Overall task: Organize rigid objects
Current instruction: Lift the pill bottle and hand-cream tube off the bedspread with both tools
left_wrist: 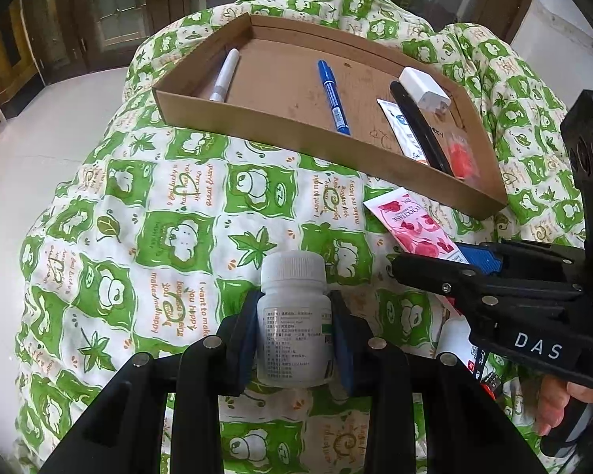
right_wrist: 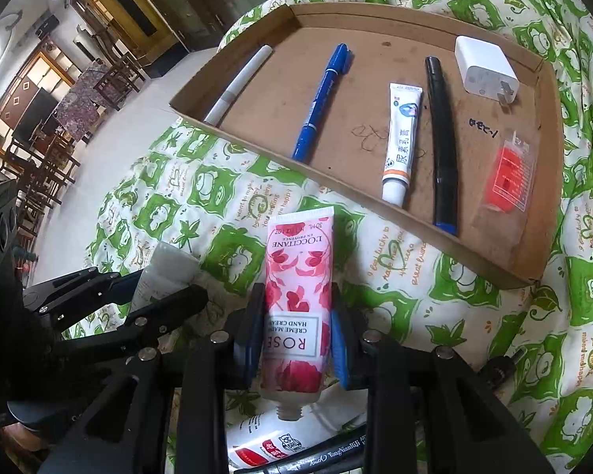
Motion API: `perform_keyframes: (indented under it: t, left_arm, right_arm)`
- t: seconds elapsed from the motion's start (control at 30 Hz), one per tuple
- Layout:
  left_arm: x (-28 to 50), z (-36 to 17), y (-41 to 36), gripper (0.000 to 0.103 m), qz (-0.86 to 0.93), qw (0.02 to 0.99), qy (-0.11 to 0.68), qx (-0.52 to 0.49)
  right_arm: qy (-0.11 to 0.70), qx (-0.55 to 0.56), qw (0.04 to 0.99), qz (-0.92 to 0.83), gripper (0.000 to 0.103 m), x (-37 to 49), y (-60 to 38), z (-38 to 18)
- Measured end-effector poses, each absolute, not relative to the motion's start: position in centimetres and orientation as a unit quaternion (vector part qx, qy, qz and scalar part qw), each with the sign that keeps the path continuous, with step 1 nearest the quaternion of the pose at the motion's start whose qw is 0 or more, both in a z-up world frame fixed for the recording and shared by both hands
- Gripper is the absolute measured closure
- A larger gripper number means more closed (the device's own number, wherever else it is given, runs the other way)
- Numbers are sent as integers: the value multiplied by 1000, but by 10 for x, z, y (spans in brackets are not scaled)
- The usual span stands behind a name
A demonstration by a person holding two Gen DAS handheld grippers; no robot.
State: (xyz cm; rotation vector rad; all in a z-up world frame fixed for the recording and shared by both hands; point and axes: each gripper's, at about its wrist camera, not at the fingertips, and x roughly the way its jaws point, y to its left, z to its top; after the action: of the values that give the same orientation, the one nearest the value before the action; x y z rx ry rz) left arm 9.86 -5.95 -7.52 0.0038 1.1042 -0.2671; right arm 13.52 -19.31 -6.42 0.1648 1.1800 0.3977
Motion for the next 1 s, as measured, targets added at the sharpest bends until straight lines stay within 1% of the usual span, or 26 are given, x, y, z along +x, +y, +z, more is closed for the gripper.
perform_keyframes:
  t: [0.73,1.0]
  left_arm:
    - [96,-67,-53,68,-129,847,516,-18]
    - [91,-65,-56,68,-126,843,524,1]
  right_arm:
    - [526,97,820,206,75,129,-205,-43]
    - [511,112,826,209,75,126,-215,-32]
